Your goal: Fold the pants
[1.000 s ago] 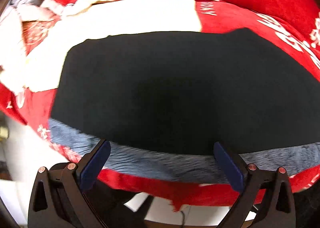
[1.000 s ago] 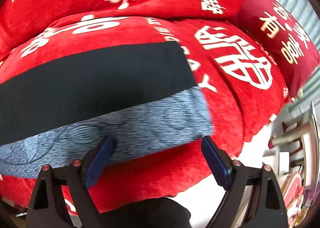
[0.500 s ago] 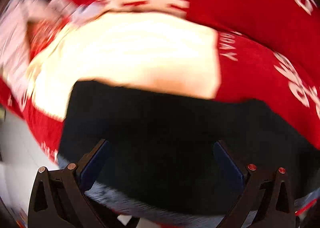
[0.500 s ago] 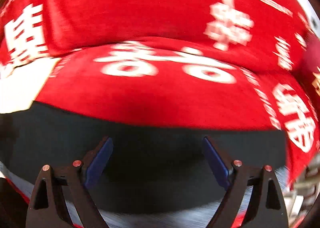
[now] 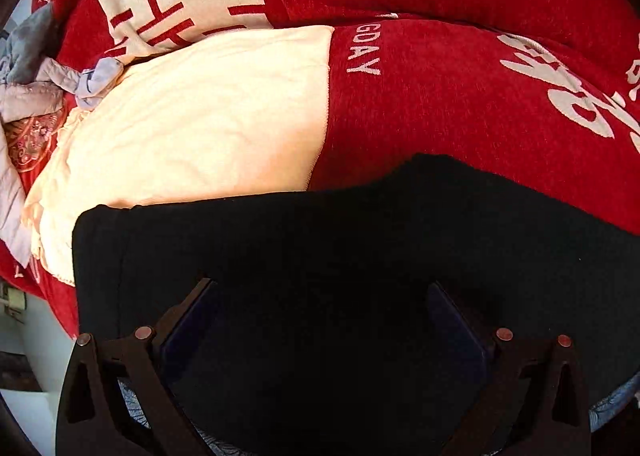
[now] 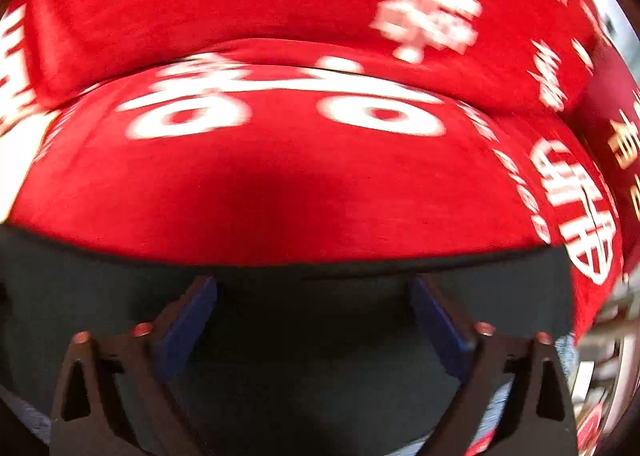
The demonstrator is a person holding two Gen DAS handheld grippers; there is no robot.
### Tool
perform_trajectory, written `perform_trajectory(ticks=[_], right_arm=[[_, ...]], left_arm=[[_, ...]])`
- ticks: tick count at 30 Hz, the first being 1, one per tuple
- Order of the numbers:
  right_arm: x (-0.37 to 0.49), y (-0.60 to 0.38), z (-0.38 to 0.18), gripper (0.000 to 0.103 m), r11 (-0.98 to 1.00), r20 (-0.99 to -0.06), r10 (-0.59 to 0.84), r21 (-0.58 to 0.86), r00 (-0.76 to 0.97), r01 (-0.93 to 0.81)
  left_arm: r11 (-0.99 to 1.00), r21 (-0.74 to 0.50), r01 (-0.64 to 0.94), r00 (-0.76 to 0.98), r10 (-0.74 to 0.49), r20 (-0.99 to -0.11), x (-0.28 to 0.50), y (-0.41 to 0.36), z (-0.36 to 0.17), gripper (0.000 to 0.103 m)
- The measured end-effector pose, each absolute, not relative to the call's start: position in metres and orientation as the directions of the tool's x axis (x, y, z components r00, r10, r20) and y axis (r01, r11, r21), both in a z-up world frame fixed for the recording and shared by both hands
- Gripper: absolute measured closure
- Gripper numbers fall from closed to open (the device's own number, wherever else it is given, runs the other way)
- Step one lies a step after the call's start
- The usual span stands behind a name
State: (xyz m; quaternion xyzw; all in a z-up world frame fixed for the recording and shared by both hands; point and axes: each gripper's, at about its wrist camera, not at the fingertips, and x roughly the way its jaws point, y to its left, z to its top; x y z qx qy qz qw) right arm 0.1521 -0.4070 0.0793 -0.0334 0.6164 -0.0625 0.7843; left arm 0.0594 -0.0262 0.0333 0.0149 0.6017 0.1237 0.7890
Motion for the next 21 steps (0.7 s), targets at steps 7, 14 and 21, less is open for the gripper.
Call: perform_trajectory(ticks=[7,14,21], right_arm=[[0.147,-0.503,0.069,0.001,0.98,-0.972,-0.103,-0.062,0.211,0.189],[0.115,-0.49,0.112,0.0,0.985,-0.956,-0.115,-0.073,0.271,0.16],[0.058,-0.434,0.117,0.001,0.996,-0.958,-0.04,-0.062,0.285,-0.069]], left_arm=[[0.974,0.136,-0.183,0.265,0.182,-0.947,0.058,0.005,0.029,0.0],[0.958,0.128,-0.255,0.32,0.209,-0.924,0.019,0.054,0.048,0.0],[0.902,0.073,-0.426,0.292,0.213,-0.932,-0.052,0.128,0.035,0.0]])
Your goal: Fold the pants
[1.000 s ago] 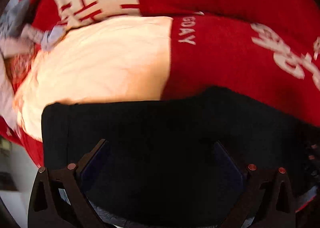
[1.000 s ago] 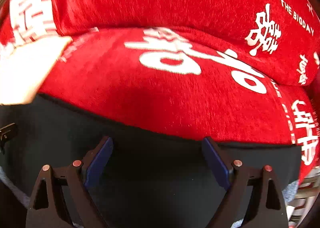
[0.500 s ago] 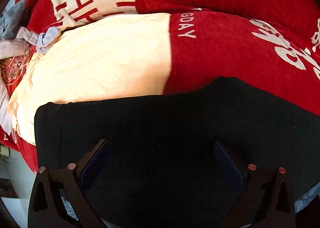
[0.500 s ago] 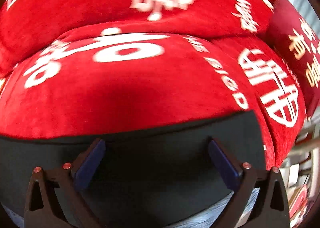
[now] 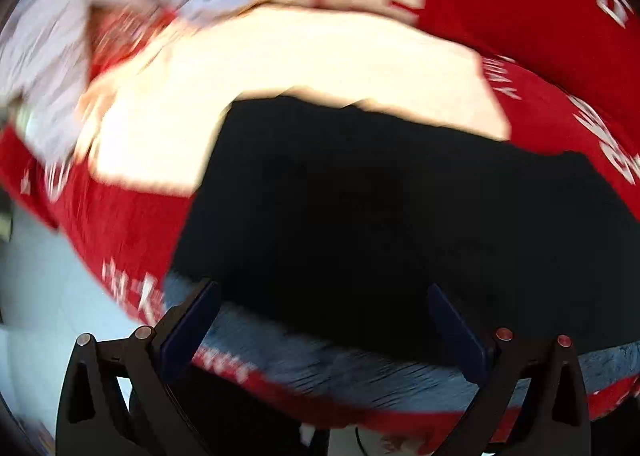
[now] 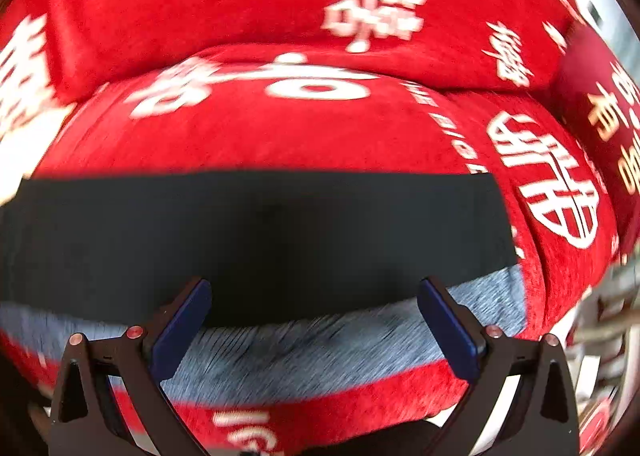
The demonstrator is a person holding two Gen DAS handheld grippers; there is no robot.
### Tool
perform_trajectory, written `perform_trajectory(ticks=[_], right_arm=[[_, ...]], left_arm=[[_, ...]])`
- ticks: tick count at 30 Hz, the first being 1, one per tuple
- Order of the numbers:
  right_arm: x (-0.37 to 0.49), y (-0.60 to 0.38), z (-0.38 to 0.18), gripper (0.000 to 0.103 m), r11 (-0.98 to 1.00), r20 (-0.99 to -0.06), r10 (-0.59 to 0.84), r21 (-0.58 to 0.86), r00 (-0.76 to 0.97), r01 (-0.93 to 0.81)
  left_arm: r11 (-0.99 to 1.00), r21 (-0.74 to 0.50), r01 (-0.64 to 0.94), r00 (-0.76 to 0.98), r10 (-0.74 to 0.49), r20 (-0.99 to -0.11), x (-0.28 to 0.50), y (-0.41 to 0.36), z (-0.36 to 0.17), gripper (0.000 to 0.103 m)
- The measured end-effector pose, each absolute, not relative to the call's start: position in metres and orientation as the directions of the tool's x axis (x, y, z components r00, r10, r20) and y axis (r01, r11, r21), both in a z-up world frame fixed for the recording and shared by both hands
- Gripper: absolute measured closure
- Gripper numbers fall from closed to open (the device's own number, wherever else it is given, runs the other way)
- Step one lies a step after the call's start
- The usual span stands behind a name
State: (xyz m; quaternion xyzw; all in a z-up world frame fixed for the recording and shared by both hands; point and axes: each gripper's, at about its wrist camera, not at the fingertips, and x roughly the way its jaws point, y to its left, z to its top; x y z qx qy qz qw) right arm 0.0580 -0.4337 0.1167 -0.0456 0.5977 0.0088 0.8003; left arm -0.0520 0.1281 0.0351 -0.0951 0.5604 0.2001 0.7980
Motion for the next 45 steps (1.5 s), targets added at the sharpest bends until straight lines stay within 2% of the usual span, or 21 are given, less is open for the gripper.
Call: perform_trajectory(ticks=[2,5,9,13,19,22,23,25,28,31,36,41,45], right_arm=[[0.054,-0.428,0.1,0.0,0.993,-0.968,-0.048,-0.073,0.247,-0.091],[0.054,-0.438,0.091,0.0,1.0,-0.972,-0.001,-0.003,0.233,-0.009],[0.052,-0.438,0.091,0.0,1.0,-0.972,-0.003,-0.001,0.235,0.008],[0.046,-0.436,0.09,0.0,1.0,-0.962,-0.004,0.0,0.273,0.017],[0.041,-0.435,0.09,0.0,0.999,-0.953,-0.016,-0.007,0.302,0.031],[0.044,-0.435,0.09,0.0,0.999,-0.954,-0.021,-0.012,0.299,0.032],[0.043,-0.435,0.089,0.0,0.999,-0.953,-0.02,-0.011,0.302,0.033],[0.043,-0.435,0.09,0.0,0.999,-0.953,-0.023,-0.013,0.302,0.035],[0.045,-0.428,0.105,0.0,0.998,-0.954,-0.055,-0.043,0.294,0.048],[0.049,-0.399,0.144,0.0,0.996,-0.904,0.076,0.05,0.421,-0.071],[0.094,-0.303,0.175,0.0,0.933,-0.871,0.212,0.046,0.444,-0.357],[0.146,-0.204,0.151,0.0,0.859,-0.896,0.265,0.052,0.356,-0.509],[0.174,-0.141,0.112,0.0,0.809,-0.939,0.205,0.003,0.277,-0.588]], left_arm=[[0.874,0.09,-0.478,0.213,0.214,-0.953,-0.061,0.148,0.015,0.0],[0.848,0.016,-0.53,0.218,0.155,-0.964,-0.069,0.164,0.011,0.0],[0.853,0.056,-0.519,0.25,0.215,-0.944,-0.048,0.168,0.031,0.0],[0.811,0.071,-0.581,0.245,0.257,-0.935,0.0,0.192,0.045,0.0],[0.789,0.208,-0.578,0.091,0.316,-0.944,0.062,0.209,0.022,0.0],[0.766,0.287,-0.575,0.077,0.4,-0.913,0.07,0.191,0.033,0.0],[0.785,0.26,-0.562,0.12,0.388,-0.914,0.071,0.177,0.042,0.0],[0.854,0.14,-0.502,0.213,0.279,-0.936,0.067,0.145,0.053,0.0],[0.927,0.099,-0.361,0.282,0.209,-0.936,0.076,0.089,0.064,0.0],[0.962,0.066,-0.265,0.31,0.15,-0.939,0.085,0.042,0.064,0.0],[0.952,0.046,-0.302,0.308,0.143,-0.941,0.066,0.013,0.048,0.0],[0.955,0.06,-0.291,0.245,0.135,-0.96,0.036,0.005,0.017,0.0],[0.95,0.007,-0.314,0.259,0.093,-0.961,0.031,0.012,0.011,0.0]])
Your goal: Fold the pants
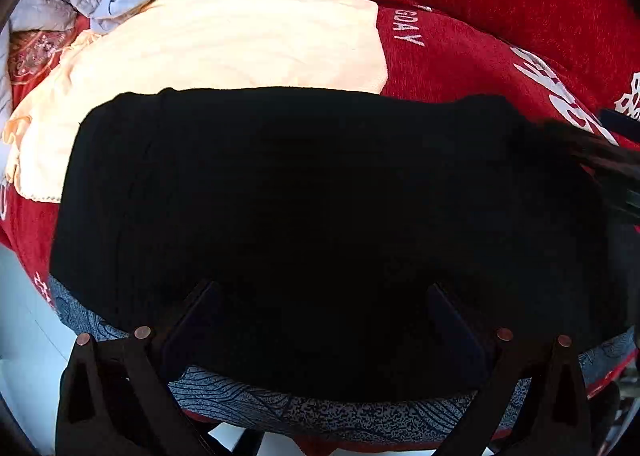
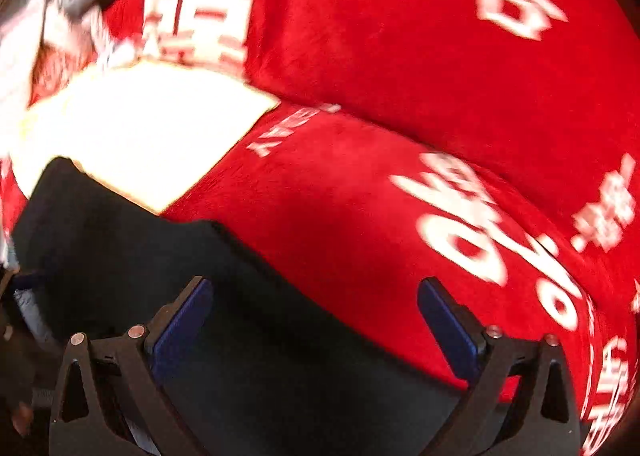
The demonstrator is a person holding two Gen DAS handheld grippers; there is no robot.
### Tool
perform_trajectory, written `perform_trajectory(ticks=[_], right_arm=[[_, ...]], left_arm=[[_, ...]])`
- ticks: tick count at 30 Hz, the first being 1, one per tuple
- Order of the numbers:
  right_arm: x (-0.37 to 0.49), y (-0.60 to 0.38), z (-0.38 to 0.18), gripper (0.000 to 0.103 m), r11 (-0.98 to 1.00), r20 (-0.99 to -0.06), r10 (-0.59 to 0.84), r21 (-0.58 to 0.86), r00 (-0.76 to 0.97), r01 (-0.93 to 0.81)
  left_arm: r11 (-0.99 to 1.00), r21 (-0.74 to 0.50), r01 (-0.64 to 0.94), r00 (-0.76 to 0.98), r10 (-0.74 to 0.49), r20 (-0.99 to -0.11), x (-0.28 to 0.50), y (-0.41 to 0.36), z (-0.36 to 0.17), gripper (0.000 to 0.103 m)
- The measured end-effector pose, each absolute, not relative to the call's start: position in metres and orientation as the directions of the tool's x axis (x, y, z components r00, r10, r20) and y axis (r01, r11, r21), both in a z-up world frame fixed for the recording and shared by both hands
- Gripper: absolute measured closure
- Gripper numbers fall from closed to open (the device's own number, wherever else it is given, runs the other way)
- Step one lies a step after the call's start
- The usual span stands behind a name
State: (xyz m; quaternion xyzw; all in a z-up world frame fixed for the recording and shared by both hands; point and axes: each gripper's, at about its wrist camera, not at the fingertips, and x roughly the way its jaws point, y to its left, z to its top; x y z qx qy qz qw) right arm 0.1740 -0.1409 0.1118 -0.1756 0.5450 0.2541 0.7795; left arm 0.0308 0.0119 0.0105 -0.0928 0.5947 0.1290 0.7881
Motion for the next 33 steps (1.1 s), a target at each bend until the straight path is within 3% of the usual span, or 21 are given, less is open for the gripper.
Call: perform_trajectory(ticks=[4,7,10,14,17,19,22,25,27,30,33], right_arm=[[0.195,-0.112,0.078,0.001,0.812,-0.952,0.073,-0.116,0.297,-0.572],[0.222,-0.124,0.075,0.002,0.89,-0.953,-0.078,-0.199,0.292,-0.411],[0.217,-0.147,0.097,0.003,0.927,-0.97,0.187,0.121,0.157,-0.356],[0.167,-0.139,0.135,0.003,0.865,-0.94,0.311,0.22,0.139,-0.451],[0.146,-0.128,0.133,0.003,0.826,-0.922,0.384,0.319,0.049,-0.465],[0.142,-0.116,0.117,0.003,0.852,-0.955,0.294,0.24,0.047,-0.465],[0.141,-0.125,0.085,0.001,0.907,-0.994,0.068,0.025,0.088,-0.421],[0.124,-0.169,0.107,0.001,0.962,-0.991,0.08,0.049,0.107,-0.268],[0.099,-0.181,0.124,0.001,0.949,-0.979,0.17,0.132,0.109,-0.286],[0.052,-0.185,0.137,0.001,0.922,-0.968,0.21,0.149,0.137,-0.357],[0.032,-0.188,0.119,0.001,0.923,-0.979,0.136,0.07,0.153,-0.378]], left_arm=[[0.95,0.011,-0.312,0.275,0.101,-0.956,0.031,0.011,0.01,0.0],[0.951,-0.002,-0.31,0.288,0.092,-0.953,0.026,0.011,0.011,0.0],[0.946,-0.007,-0.325,0.284,0.09,-0.955,0.016,0.015,0.016,0.0],[0.915,-0.013,-0.404,0.283,0.112,-0.953,-0.003,0.033,0.022,0.0],[0.902,0.01,-0.433,0.258,0.134,-0.957,-0.015,0.043,0.014,0.0],[0.897,-0.029,-0.441,0.271,0.103,-0.957,-0.02,0.051,0.011,0.0],[0.888,0.016,-0.46,0.251,0.148,-0.957,-0.028,0.06,0.018,0.0],[0.888,0.017,-0.459,0.288,0.167,-0.943,-0.045,0.062,0.034,0.0],[0.907,-0.003,-0.421,0.311,0.141,-0.94,-0.053,0.053,0.039,0.0],[0.941,0.002,-0.339,0.313,0.115,-0.943,-0.058,0.027,0.035,0.0],[0.949,0.069,-0.306,0.256,0.152,-0.955,-0.05,0.008,0.012,0.0]])
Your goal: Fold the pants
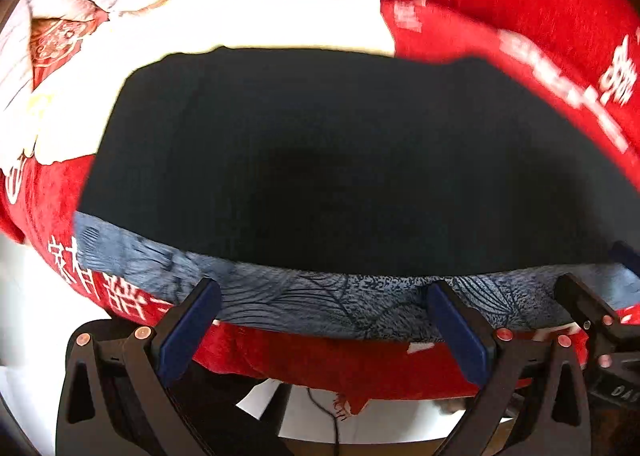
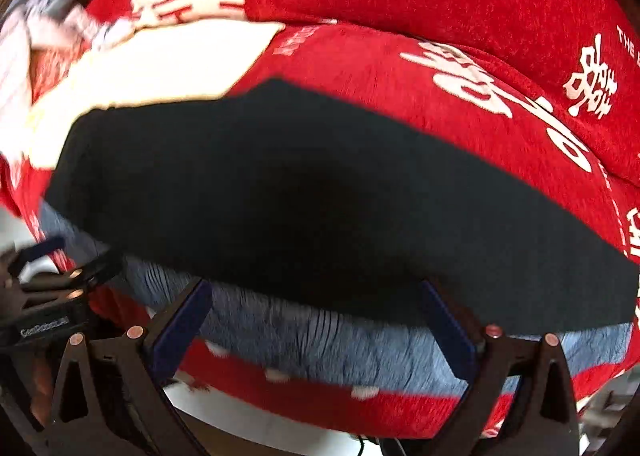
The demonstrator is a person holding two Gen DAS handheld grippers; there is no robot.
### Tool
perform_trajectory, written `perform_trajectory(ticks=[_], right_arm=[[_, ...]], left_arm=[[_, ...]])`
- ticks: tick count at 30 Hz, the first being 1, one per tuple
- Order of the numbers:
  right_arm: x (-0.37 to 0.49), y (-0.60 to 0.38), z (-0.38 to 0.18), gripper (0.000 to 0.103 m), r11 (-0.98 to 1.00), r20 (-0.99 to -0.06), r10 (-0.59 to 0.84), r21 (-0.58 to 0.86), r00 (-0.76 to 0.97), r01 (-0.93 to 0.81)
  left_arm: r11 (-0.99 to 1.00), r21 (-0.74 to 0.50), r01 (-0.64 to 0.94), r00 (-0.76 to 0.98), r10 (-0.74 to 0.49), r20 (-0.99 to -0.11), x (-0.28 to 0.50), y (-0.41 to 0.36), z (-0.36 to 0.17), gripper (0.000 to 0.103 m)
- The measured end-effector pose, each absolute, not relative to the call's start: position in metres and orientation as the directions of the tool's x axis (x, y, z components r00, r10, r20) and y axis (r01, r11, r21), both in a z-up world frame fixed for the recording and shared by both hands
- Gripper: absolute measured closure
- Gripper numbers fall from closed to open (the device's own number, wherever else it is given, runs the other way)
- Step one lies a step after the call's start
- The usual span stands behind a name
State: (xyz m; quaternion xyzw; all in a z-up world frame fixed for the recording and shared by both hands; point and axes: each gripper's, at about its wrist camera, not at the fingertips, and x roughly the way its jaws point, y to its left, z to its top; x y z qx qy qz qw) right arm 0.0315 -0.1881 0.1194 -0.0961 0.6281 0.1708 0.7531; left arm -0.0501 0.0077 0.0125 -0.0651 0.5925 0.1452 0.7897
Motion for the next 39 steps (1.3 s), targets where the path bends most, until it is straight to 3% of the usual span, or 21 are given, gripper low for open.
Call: perform_trajectory(ticks=[1,3,5,10,13,17,20,28,31,33,39], right_arm=[[0.03,-0.193,0.106,0.001,0.929,-0.986,0.081,0.02,0.149,-0.37],[0.029,-0.214,0.103,0.001,0.934,-0.982,0.113,0.054,0.148,-0.353],[0.029,-0.243,0.107,0.0,0.949,-0.981,0.063,0.003,0.181,-0.316],[0.023,-0.356,0.095,0.0,0.995,-0.99,-0.005,-0.019,0.138,-0.099],[0.012,-0.437,0.093,0.0,0.998,-0.992,-0.037,-0.031,0.124,0.054],[-0.008,-0.535,0.107,0.0,0.97,-0.986,-0.043,-0.002,0.163,0.244],[-0.015,-0.592,0.116,0.0,0.944,-0.977,-0.014,0.058,0.214,0.325],[-0.014,-0.636,0.09,0.002,0.913,-0.948,0.13,0.228,0.29,0.339],[-0.004,-0.633,0.073,0.006,0.893,-0.928,0.218,0.314,0.301,0.322],[0.001,-0.631,0.063,0.014,0.881,-0.916,0.263,0.357,0.304,0.311],[0.016,-0.615,0.065,0.014,0.912,-0.899,0.25,0.343,0.36,0.225]], left_arm=[[0.947,0.068,-0.313,0.237,0.147,-0.96,-0.05,0.009,0.006,0.0],[0.939,0.026,-0.343,0.236,0.113,-0.965,-0.055,0.021,0.007,0.0],[0.917,0.086,-0.39,0.213,0.18,-0.96,-0.067,0.039,0.011,0.0],[0.883,0.099,-0.459,0.169,0.196,-0.966,-0.084,0.064,0.021,0.0],[0.921,0.091,-0.378,0.227,0.188,-0.956,-0.079,0.035,0.043,0.0],[0.986,0.037,-0.164,0.325,0.089,-0.942,-0.049,-0.05,0.07,0.0],[0.999,-0.019,-0.041,0.301,-0.006,-0.953,-0.017,-0.115,0.069,0.0],[0.992,0.015,0.126,0.193,-0.01,-0.981,0.041,-0.246,0.024,0.0],[0.991,0.069,0.113,0.234,0.041,-0.971,0.043,-0.256,0.028,0.0],[0.992,0.069,0.104,0.222,0.045,-0.974,0.056,-0.261,0.029,0.0],[0.992,0.082,0.095,0.248,0.057,-0.967,0.086,-0.295,0.021,0.0]])
